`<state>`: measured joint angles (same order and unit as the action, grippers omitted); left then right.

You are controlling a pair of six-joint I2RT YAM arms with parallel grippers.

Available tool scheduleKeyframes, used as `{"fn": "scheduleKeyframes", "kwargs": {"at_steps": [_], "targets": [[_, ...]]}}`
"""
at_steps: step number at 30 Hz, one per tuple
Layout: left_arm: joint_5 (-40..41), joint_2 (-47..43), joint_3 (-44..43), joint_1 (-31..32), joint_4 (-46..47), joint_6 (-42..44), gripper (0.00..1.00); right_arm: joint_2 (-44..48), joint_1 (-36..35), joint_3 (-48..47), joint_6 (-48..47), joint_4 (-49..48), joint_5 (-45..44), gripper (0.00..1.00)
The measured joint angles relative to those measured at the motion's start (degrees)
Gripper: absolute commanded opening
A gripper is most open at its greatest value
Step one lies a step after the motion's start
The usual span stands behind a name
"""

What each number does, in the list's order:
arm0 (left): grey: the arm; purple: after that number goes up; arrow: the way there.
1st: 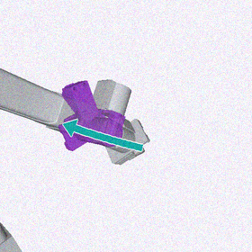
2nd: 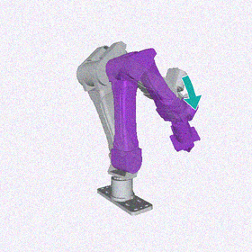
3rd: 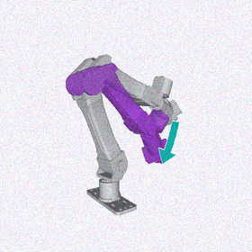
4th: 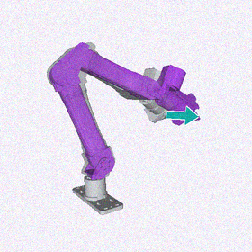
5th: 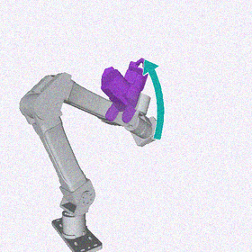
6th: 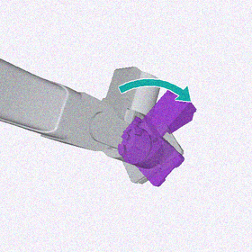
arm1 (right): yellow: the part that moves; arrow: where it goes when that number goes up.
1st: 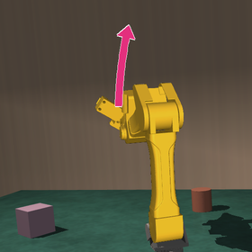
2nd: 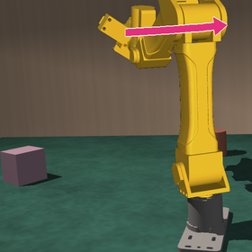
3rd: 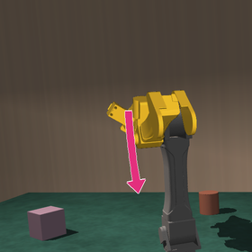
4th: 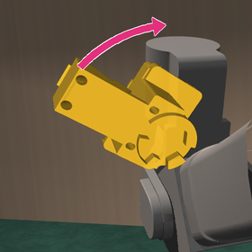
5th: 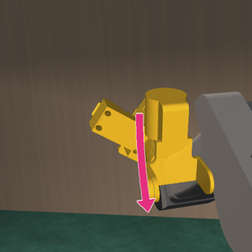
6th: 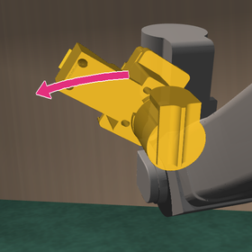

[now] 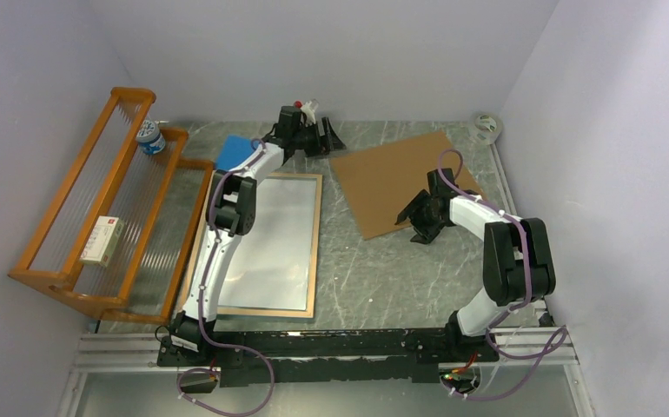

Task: Put the photo into the frame
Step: Adjust the photo frame item at the center of the board.

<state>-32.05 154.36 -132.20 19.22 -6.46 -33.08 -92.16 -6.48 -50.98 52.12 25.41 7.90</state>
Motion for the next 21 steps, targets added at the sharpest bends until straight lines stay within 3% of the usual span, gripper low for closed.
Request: {"fn": "scheduleKeyframes", "kwargs": {"at_steps": [7, 12, 21], "targets": [[-3.8, 0.3, 0.3, 1.0, -1.2, -0.8, 0.72, -0.5, 0.4, 0.4, 0.1, -1.1, 1.7, 0.66], [-7.8, -4.0, 8.8, 1.1, 0.2, 0.0, 0.71, -0.2, 2.4, 1.8, 1.1, -2.5, 3.2, 0.68], [-13.9, -10.5, 17.9, 1.6, -7.9, 4.0, 0.64, 5.4, 6.1, 8.5, 3.7, -6.1, 3.7, 0.69]]}}
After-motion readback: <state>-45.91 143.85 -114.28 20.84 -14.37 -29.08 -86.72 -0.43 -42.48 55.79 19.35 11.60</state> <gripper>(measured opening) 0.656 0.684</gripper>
